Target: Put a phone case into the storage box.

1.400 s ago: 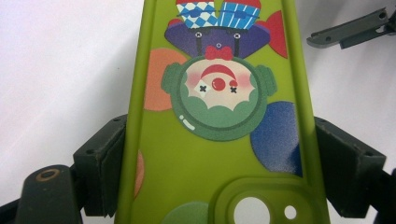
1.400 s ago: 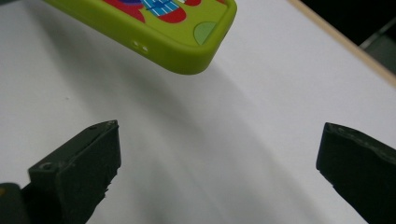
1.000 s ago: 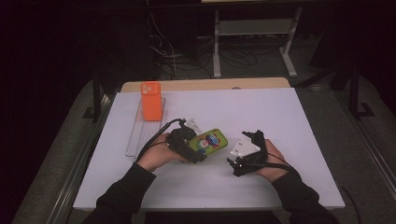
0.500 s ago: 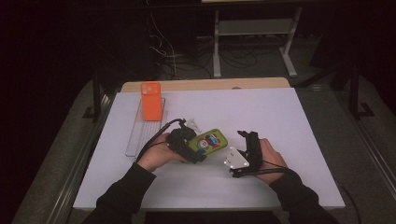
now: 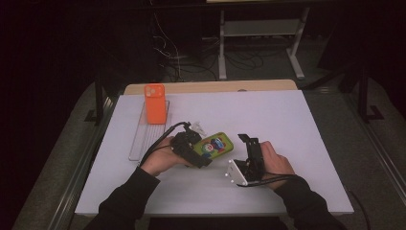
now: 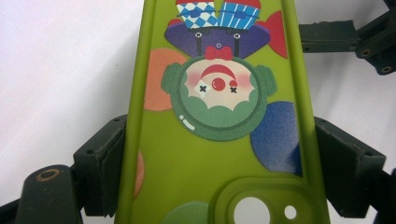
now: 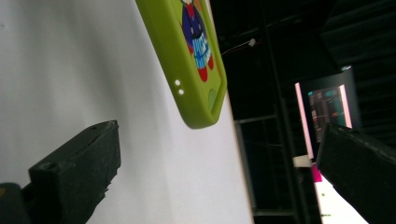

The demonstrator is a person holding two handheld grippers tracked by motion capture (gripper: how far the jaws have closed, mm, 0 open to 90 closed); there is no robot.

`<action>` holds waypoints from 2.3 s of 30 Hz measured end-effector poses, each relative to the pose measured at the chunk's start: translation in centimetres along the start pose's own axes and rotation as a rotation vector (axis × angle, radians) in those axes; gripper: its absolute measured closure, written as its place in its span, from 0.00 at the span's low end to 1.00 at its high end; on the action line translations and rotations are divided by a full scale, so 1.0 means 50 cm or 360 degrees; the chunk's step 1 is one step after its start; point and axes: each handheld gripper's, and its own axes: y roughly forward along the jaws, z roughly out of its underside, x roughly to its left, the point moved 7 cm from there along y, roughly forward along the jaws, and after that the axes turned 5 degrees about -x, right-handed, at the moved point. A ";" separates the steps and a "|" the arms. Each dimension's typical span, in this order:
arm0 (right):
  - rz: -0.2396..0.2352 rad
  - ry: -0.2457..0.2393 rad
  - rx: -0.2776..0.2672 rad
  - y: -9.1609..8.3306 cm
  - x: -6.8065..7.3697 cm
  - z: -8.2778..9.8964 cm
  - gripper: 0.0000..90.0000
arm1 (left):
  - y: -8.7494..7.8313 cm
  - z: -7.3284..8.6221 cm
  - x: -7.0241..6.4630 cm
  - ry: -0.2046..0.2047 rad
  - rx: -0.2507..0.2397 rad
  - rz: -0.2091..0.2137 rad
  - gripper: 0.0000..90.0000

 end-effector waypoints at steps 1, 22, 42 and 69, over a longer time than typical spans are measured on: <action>0.0011 -0.0002 0.0008 -0.001 0.004 -0.001 0.00 | -0.001 0.000 0.001 0.0018 0.0013 0.0004 0.17; 0.0145 -0.0354 -0.0105 0.013 0.026 -0.051 0.25 | -0.001 -0.008 -0.014 0.0034 0.0000 0.0029 0.17; 0.0111 -0.0449 -0.0116 0.009 0.038 -0.058 0.82 | -0.003 -0.011 -0.018 0.0050 -0.0010 0.0039 0.17; 0.0121 -0.0340 -0.0048 0.009 0.020 -0.033 0.84 | -0.030 -0.002 -0.010 0.0059 -0.0096 0.0037 0.00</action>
